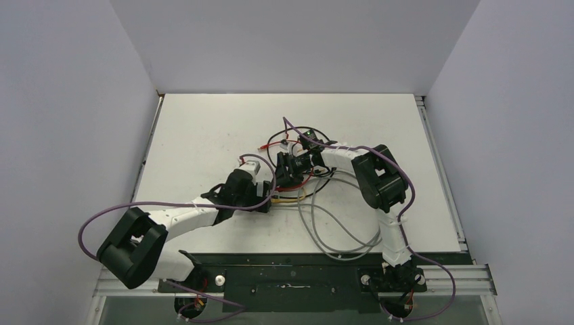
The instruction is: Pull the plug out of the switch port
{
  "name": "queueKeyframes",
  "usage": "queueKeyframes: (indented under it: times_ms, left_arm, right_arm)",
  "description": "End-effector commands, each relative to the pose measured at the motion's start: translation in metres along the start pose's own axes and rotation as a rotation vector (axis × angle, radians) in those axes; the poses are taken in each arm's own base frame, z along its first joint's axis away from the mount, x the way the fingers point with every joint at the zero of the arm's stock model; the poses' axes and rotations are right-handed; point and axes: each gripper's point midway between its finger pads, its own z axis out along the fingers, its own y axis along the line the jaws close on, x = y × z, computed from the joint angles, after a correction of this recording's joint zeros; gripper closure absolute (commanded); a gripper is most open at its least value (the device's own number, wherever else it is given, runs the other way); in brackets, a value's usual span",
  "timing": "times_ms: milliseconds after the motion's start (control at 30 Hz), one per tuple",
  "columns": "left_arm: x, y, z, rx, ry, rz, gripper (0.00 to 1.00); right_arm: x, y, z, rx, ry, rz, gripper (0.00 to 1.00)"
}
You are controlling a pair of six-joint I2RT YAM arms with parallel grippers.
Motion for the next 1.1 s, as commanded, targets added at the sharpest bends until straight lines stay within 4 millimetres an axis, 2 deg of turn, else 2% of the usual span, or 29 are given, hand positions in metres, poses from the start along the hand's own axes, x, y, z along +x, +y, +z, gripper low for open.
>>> queueKeyframes:
  times_ms: [0, 33, 100, 267, 333, 600, 900, 1000, 1067]
  left_arm:
    - [-0.019, -0.010, 0.005, 0.004, -0.041, 0.014, 0.00]
    - [-0.019, -0.010, 0.005, 0.001, -0.039, 0.017, 0.00]
    - [-0.018, -0.009, 0.005, -0.001, -0.036, 0.019, 0.07]
    - [-0.021, -0.013, 0.001, 0.014, -0.046, 0.014, 0.11]
    - [-0.015, -0.012, -0.002, 0.014, -0.021, 0.017, 0.15]
    - [-0.022, -0.013, -0.013, 0.020, -0.042, 0.013, 0.17]
    - [-0.019, -0.019, -0.012, 0.049, -0.014, 0.017, 0.36]
    - [-0.016, -0.019, -0.010, 0.050, 0.000, 0.016, 0.35]
    - [-0.017, -0.020, -0.011, 0.049, -0.001, 0.016, 0.29]
  right_arm:
    - [-0.012, 0.033, -0.018, -0.058, -0.048, -0.081, 0.49]
    - [-0.012, 0.033, -0.018, -0.059, -0.049, -0.082, 0.49]
    - [-0.012, 0.034, -0.018, -0.058, -0.051, -0.084, 0.50]
    - [-0.013, 0.035, -0.020, -0.064, -0.056, -0.087, 0.53]
    - [-0.013, 0.035, -0.019, -0.067, -0.058, -0.085, 0.55]
    - [-0.015, 0.037, -0.019, -0.086, -0.065, -0.084, 0.57]
    - [-0.014, 0.037, -0.014, -0.106, -0.067, -0.074, 0.62]
    - [-0.013, 0.036, -0.013, -0.107, -0.063, -0.074, 0.62]
    - [-0.013, 0.036, -0.011, -0.109, -0.061, -0.072, 0.63]
